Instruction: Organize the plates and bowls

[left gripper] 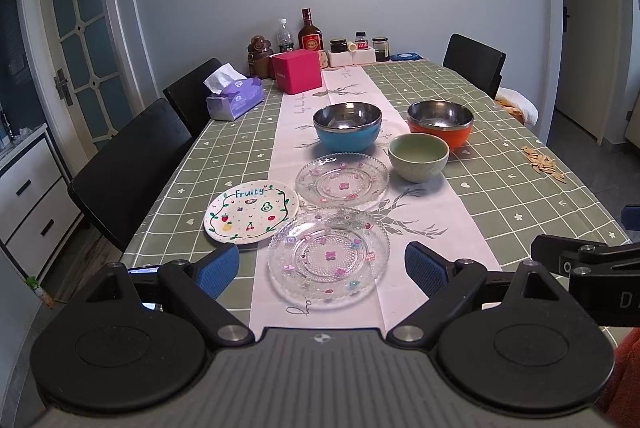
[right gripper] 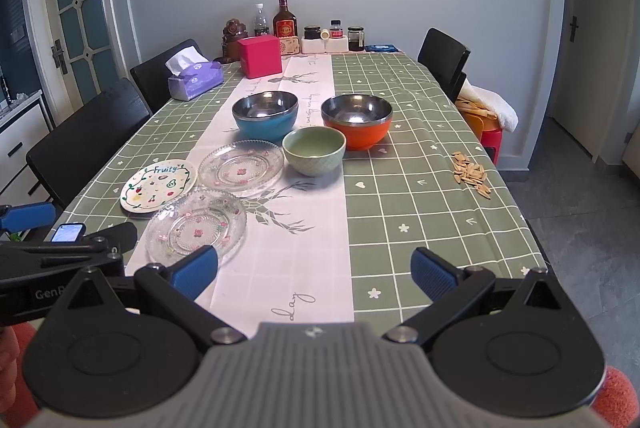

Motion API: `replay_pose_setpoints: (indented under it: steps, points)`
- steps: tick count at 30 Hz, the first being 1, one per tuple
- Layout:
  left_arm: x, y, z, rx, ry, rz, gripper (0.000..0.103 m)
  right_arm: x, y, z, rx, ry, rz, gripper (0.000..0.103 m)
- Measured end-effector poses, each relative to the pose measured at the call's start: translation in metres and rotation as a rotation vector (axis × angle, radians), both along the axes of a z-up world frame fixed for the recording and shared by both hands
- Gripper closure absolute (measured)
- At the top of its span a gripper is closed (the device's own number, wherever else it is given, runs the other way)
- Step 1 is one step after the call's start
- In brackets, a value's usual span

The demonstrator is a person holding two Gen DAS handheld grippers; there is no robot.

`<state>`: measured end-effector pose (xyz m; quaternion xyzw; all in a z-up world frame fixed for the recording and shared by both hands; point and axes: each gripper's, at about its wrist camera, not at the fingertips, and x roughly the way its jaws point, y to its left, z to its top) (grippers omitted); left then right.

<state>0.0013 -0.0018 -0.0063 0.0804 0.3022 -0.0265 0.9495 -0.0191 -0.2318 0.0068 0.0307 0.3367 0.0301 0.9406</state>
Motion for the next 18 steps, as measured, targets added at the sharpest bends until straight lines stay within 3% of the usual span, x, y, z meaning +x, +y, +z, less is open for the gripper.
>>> replay_pose_setpoints:
  steps: [18]
  points:
    - [-0.0003,-0.0004,-0.0001,0.002,-0.002,-0.002,0.0,-0.0001,0.0012,-0.0017,-0.004,-0.001,-0.002,0.002]
